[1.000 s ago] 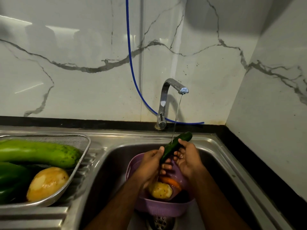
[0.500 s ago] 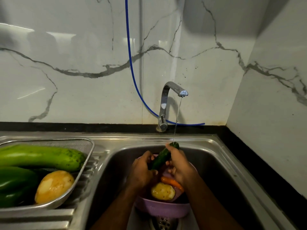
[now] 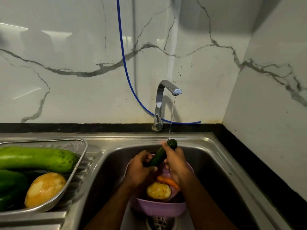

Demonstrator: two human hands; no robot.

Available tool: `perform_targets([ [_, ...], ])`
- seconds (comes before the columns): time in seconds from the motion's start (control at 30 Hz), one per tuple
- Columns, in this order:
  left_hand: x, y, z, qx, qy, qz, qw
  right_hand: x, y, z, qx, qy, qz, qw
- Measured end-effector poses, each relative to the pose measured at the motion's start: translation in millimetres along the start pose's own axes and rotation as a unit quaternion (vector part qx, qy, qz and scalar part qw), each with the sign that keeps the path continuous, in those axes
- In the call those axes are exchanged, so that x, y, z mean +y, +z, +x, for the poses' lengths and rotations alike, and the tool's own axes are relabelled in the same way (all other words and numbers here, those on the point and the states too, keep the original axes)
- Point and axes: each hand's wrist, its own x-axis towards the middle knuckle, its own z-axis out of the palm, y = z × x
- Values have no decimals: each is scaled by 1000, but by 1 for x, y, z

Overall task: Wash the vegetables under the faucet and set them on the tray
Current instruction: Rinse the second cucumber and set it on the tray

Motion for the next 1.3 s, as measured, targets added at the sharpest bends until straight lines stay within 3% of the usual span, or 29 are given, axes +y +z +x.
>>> perform_targets([
  [0.13, 24, 9, -2, -26, 0, -146, 989, 0, -11, 9, 4, -6, 29, 1000],
  [0.3, 43, 26, -10, -12, 8, -153, 988, -2, -16, 5, 8, 0, 12, 1000],
  [0.4, 44, 11, -22, -7, 1, -103, 995, -4, -9, -10, -22, -4, -23, 999],
  [0.53, 47, -35, -41, -23, 24, 138, 990, -4, 14, -30, -41, -70, -127, 989],
  [0.63, 47, -73, -49, 11, 40, 221, 974, 0, 32, -37, -30, -116, -200, 972],
  [0.83, 67, -132, -61, 65, 75, 242, 965, 1, 52, -54, -25, -220, -340, 914],
  [1.03, 94, -179, -77, 100, 91, 103, 985, -17, 84, -72, -64, -275, -385, 879],
  [1.3, 52, -289, -121, 165, 41, 210, 963, -45, 175, -105, -155, -343, -437, 817],
])
